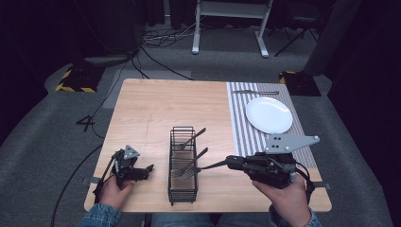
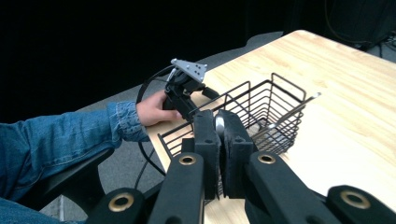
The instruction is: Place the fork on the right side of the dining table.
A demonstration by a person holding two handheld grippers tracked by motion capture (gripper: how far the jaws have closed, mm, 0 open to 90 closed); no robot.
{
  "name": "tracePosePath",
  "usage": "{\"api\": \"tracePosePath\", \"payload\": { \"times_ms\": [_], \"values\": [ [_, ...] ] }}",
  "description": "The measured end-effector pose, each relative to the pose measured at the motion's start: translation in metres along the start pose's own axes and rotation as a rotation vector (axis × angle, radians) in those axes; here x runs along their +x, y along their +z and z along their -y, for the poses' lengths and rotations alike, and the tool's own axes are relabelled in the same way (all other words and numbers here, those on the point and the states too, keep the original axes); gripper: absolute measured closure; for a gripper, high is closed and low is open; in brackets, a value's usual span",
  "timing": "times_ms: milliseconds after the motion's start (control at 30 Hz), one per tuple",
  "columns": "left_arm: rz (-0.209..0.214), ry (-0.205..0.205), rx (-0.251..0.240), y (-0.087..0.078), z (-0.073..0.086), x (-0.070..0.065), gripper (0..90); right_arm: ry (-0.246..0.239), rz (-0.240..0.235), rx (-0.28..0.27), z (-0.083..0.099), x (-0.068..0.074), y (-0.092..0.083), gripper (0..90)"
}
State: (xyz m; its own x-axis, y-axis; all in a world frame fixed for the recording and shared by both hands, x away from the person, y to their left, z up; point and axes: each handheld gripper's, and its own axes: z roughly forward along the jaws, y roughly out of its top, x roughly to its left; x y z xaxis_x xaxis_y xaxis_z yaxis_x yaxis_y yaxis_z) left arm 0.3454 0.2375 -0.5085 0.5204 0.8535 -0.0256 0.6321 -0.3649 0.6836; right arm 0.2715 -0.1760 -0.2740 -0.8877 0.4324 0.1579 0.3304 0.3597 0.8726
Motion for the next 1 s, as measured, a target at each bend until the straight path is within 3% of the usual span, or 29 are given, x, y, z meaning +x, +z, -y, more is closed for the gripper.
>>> {"api": "tracePosePath", "payload": {
  "times_ms": [400, 1000],
  "values": [
    [0.000, 0.000, 0.000, 0.000, 0.000, 0.000, 11.6, 0.006, 0.070, -0.025, -0.004, -0.011, -0.031, 86.9],
    [0.002, 0.001, 0.004, 0.000, 0.000, 0.000, 11.6, 0.061, 0.151, -0.073, -0.002, -0.037, -0.066, 86.9]
  ]
}}
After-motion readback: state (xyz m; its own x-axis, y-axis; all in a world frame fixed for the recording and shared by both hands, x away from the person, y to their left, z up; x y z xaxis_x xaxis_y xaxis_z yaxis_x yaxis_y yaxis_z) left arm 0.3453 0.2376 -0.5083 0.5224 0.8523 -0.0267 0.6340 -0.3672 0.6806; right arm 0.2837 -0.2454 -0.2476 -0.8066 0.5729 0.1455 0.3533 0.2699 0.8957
